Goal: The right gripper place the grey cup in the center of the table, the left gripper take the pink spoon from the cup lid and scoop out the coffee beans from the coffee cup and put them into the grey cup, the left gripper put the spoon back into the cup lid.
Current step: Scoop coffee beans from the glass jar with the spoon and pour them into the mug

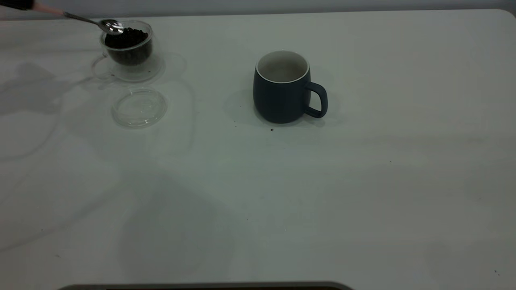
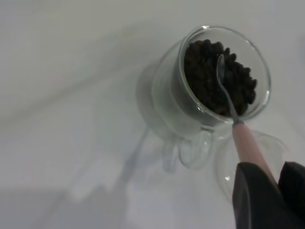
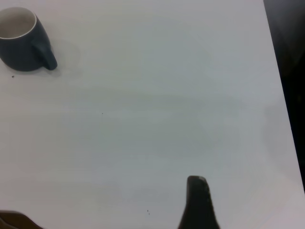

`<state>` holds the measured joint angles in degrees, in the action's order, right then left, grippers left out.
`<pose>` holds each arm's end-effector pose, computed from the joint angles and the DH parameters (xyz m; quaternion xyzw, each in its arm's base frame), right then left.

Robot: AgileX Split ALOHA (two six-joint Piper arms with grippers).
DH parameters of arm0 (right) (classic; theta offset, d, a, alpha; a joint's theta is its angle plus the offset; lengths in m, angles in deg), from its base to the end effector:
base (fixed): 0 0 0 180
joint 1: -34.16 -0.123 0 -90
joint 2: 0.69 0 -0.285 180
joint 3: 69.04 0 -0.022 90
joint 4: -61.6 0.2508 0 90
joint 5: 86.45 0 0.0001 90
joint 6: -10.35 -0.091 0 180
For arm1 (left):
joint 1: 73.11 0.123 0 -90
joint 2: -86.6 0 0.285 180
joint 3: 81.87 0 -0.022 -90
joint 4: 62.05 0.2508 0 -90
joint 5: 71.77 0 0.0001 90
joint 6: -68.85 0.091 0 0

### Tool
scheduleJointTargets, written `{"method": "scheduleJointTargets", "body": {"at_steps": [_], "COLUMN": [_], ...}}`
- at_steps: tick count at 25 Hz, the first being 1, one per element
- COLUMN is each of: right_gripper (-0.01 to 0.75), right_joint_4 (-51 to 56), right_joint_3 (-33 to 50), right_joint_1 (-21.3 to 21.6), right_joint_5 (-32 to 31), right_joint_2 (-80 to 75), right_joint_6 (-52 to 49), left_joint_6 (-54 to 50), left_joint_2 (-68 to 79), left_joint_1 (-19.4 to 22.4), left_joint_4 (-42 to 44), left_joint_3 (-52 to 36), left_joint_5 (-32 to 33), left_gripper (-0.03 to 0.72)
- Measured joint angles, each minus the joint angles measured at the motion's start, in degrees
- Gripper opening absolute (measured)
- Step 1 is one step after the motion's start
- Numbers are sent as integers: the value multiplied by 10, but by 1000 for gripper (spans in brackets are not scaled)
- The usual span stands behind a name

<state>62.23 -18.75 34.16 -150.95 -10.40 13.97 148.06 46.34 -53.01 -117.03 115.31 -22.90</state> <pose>0.0002 0.0009 0.2639 -0.0282 0.8845 -0.0092 0.4655 0.4606 0.1087 0.1254 0.1956 0.9060 -0.1886 0.3244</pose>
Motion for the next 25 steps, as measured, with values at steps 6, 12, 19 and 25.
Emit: {"method": "scheduleJointTargets", "body": {"at_steps": [6, 12, 19, 25], "right_gripper": [590, 590, 590, 590], "right_joint_4": [0, 0, 0, 0], "right_joint_3": [0, 0, 0, 0], "right_joint_1": [0, 0, 0, 0], "right_joint_5": [0, 0, 0, 0], "right_joint_2": [0, 0, 0, 0], "right_joint_6": [0, 0, 0, 0], "left_joint_6": [57, 77, 57, 1], "left_joint_2": [19, 30, 55, 58], "left_joint_1": [-33, -47, -47, -44], "left_joint_4": [-15, -26, -52, -59], "left_joint_3": [2, 2, 3, 3], "left_joint_5": [-42, -69, -55, -44], "left_gripper": [127, 127, 127, 127]}}
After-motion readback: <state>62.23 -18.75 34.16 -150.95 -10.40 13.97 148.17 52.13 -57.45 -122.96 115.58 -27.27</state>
